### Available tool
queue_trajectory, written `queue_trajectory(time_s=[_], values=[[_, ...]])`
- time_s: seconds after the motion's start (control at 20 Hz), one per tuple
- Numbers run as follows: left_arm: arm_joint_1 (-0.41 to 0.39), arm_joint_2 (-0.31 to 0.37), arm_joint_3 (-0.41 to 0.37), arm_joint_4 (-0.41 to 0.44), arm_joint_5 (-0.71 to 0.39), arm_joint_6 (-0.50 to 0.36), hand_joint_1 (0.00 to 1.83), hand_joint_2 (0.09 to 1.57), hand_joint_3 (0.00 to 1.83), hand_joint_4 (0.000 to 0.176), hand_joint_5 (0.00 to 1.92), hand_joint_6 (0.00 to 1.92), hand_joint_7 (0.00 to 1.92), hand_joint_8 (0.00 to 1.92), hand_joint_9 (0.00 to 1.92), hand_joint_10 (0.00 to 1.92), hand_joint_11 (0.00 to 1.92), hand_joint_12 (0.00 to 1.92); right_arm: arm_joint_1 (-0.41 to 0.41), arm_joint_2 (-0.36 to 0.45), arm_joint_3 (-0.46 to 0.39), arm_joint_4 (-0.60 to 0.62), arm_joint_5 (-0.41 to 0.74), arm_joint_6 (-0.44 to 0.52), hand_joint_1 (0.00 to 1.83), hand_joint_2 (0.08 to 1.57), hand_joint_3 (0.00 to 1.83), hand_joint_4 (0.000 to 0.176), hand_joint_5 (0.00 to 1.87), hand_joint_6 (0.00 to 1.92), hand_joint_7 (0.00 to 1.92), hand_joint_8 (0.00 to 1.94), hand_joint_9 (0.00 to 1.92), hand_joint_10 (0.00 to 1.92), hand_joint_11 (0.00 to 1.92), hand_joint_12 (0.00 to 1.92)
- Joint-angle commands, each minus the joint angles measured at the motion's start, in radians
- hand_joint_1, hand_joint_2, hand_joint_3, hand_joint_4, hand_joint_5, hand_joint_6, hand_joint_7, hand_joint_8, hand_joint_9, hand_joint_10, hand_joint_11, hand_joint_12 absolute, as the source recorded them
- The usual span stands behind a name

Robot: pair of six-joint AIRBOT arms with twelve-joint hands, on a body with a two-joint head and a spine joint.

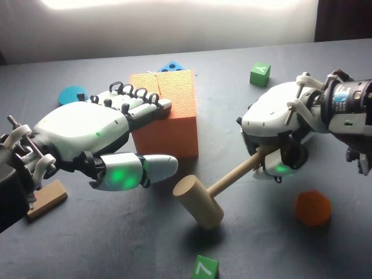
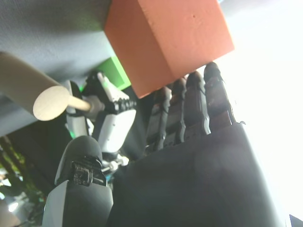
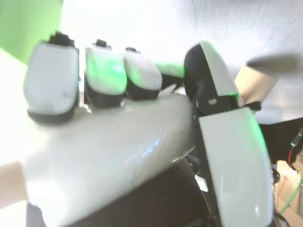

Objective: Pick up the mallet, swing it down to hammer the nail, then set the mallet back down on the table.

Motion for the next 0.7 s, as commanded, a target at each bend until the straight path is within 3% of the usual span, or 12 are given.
queue_trajectory(time_s=[0.0, 0.3, 0.4, 0.5, 0.55, 0.6, 0.65], values=[[-0.005, -0.007, 0.005, 0.010, -0.036, -0.007, 0.00, 1.23, 0.00, 0.000, 0.12, 0.00, 0.11, 0.00, 0.08, 0.00, 0.04, 0.04, 0.019, 0.008, -0.006, -0.012, 0.065, -0.006, 0.59, 1.51, 0.02, 0.000, 1.29, 1.92, 1.52, 1.94, 1.62, 1.92, 1.76, 1.92], [-0.006, -0.007, 0.007, 0.010, -0.036, -0.008, 0.00, 1.24, 0.00, 0.000, 0.13, 0.01, 0.11, 0.01, 0.08, 0.01, 0.04, 0.04, 0.045, 0.048, -0.039, -0.012, 0.058, -0.012, 0.53, 1.56, 0.01, 0.000, 1.29, 1.92, 1.50, 1.94, 1.59, 1.92, 1.76, 1.92], [-0.006, -0.007, 0.008, 0.010, -0.036, -0.009, 0.00, 1.24, 0.00, 0.000, 0.14, 0.01, 0.12, 0.01, 0.09, 0.01, 0.04, 0.04, 0.057, 0.076, -0.065, -0.012, 0.060, -0.007, 0.46, 1.57, 0.01, 0.028, 1.28, 1.92, 1.49, 1.94, 1.59, 1.92, 1.74, 1.92], [-0.006, -0.007, 0.009, 0.010, -0.036, -0.009, 0.00, 1.24, 0.00, 0.000, 0.14, 0.01, 0.12, 0.01, 0.09, 0.01, 0.04, 0.04, 0.068, 0.103, -0.084, -0.012, 0.059, 0.000, 0.46, 1.57, 0.01, 0.028, 1.28, 1.92, 1.49, 1.94, 1.59, 1.92, 1.74, 1.92], [-0.006, -0.007, 0.009, 0.010, -0.036, -0.010, 0.00, 1.24, 0.00, 0.000, 0.14, 0.01, 0.12, 0.01, 0.08, 0.01, 0.04, 0.04, 0.078, 0.121, -0.093, -0.012, 0.051, -0.002, 0.45, 1.57, 0.02, 0.041, 1.26, 1.92, 1.48, 1.94, 1.58, 1.92, 1.75, 1.92], [-0.006, -0.007, 0.009, 0.010, -0.036, -0.011, 0.00, 1.25, 0.00, 0.000, 0.15, 0.01, 0.12, 0.01, 0.09, 0.01, 0.05, 0.05, 0.088, 0.137, -0.098, -0.012, 0.046, -0.006, 0.43, 1.57, 0.01, 0.063, 1.26, 1.92, 1.49, 1.94, 1.60, 1.92, 1.75, 1.92], [-0.008, -0.007, 0.009, 0.010, -0.036, -0.012, 0.00, 1.25, 0.00, 0.000, 0.14, 0.01, 0.11, 0.00, 0.08, 0.00, 0.04, 0.04, 0.097, 0.151, -0.101, -0.012, 0.043, -0.007, 0.43, 1.57, 0.01, 0.168, 1.26, 1.92, 1.49, 1.94, 1.59, 1.92, 1.75, 1.92]])
